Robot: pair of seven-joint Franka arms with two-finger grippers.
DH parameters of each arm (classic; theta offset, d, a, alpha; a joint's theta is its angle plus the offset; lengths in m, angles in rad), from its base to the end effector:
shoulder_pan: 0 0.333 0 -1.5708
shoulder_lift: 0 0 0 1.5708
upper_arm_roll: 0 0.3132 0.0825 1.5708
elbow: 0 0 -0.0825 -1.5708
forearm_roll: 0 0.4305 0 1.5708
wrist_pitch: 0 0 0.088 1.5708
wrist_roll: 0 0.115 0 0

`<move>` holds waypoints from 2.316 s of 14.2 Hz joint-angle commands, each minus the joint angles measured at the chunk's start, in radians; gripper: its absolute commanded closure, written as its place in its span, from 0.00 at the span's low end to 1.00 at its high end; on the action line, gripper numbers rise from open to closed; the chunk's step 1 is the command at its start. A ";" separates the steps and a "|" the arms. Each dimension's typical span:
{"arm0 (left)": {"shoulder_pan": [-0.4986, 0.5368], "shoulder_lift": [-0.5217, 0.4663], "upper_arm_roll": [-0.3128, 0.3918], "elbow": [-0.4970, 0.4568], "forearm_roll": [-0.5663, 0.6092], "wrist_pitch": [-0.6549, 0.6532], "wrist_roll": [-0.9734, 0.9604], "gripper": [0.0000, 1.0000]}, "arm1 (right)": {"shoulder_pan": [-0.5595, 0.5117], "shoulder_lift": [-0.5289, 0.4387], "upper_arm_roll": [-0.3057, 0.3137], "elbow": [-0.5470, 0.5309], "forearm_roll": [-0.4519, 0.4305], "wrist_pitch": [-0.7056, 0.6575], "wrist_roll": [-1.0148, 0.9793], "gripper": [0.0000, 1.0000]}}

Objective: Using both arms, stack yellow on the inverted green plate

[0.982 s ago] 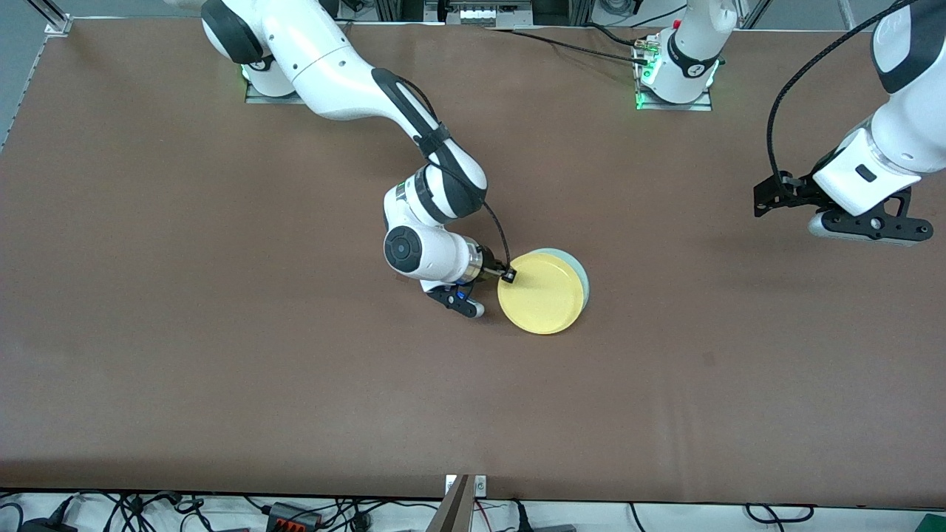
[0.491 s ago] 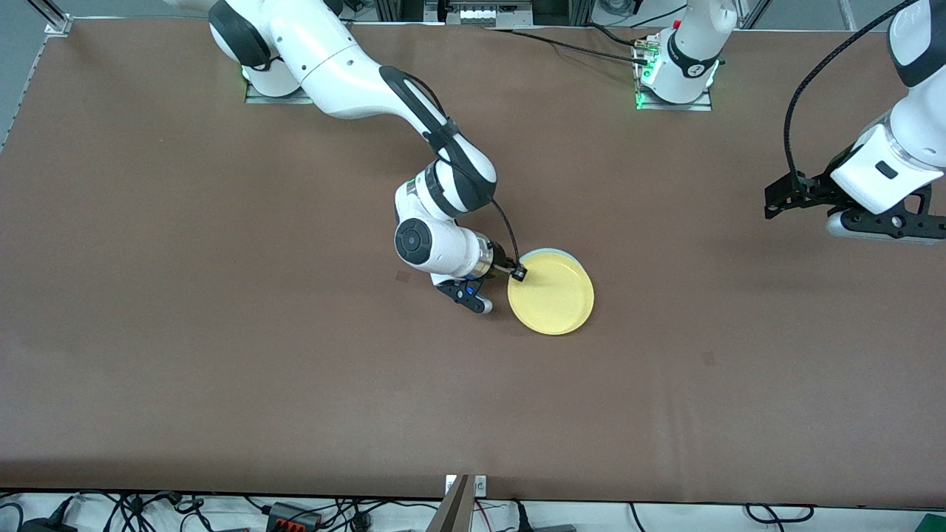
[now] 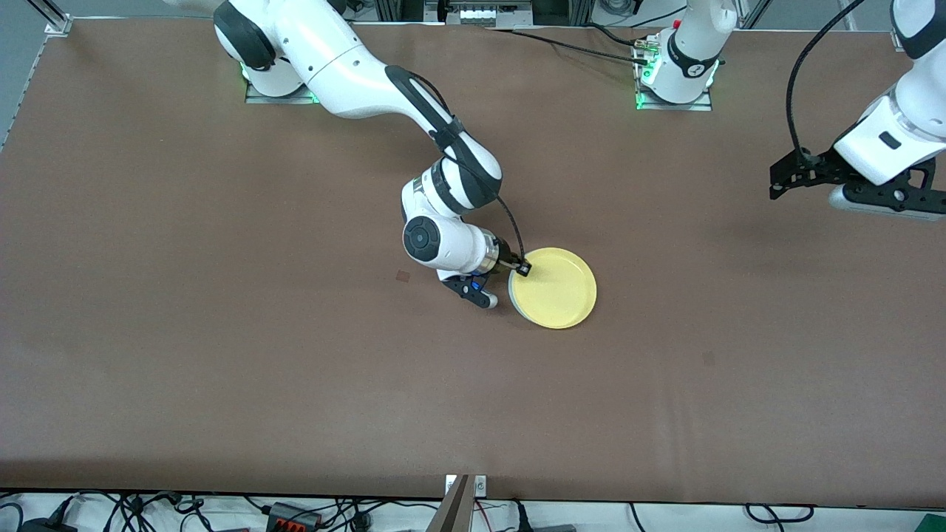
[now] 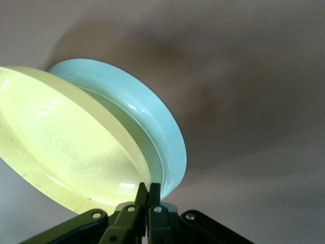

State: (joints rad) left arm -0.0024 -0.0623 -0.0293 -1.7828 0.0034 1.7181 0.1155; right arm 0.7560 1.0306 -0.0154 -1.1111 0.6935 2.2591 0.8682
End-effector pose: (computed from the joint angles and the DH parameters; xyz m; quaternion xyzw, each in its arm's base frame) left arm 0.5883 -0.0187 0.5529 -0.9973 0.0738 0.0013 0.0025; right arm 0.5903 0.5735 0.1624 -0.9270 0.2558 0.1551 0.2263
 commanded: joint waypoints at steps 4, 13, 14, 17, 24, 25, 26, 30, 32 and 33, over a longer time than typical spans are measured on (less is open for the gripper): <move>0.019 -0.016 -0.008 0.005 0.012 -0.006 0.047 0.00 | -0.010 0.008 0.003 0.022 0.006 -0.012 0.031 0.27; 0.016 0.033 -0.017 0.080 0.012 -0.015 0.027 0.00 | -0.021 -0.141 -0.093 0.027 -0.167 -0.229 0.049 0.00; 0.016 0.038 -0.017 0.091 0.012 -0.015 0.027 0.00 | -0.021 -0.171 -0.118 0.027 -0.207 -0.269 0.040 0.00; 0.009 0.045 -0.017 0.103 0.010 -0.015 0.027 0.00 | -0.049 -0.268 -0.149 0.030 -0.316 -0.413 -0.038 0.00; 0.009 0.050 -0.017 0.106 0.009 -0.026 0.030 0.00 | -0.188 -0.386 -0.187 0.030 -0.509 -0.634 -0.380 0.00; 0.009 0.050 -0.017 0.106 0.007 -0.028 0.030 0.00 | -0.207 -0.395 -0.196 0.030 -0.511 -0.657 -0.403 0.00; 0.009 0.050 -0.017 0.106 -0.002 -0.028 0.030 0.00 | -0.227 -0.414 -0.205 0.030 -0.511 -0.668 -0.420 0.00; 0.009 0.050 -0.017 0.106 -0.002 -0.026 0.030 0.00 | -0.331 -0.489 -0.199 -0.002 -0.587 -0.679 -0.533 0.00; 0.009 0.050 -0.017 0.106 -0.002 -0.028 0.030 0.00 | -0.401 -0.550 -0.189 -0.062 -0.623 -0.649 -0.627 0.00; 0.007 0.050 -0.017 0.108 -0.002 -0.028 0.030 0.00 | -0.432 -0.587 -0.181 -0.096 -0.623 -0.617 -0.668 0.00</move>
State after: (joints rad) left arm 0.0059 -0.0271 -0.0434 -1.7083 0.0027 1.7138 0.1409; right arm 0.3856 0.5419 -0.2315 -1.0953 0.0941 1.5951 0.2802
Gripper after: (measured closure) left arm 0.000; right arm 0.000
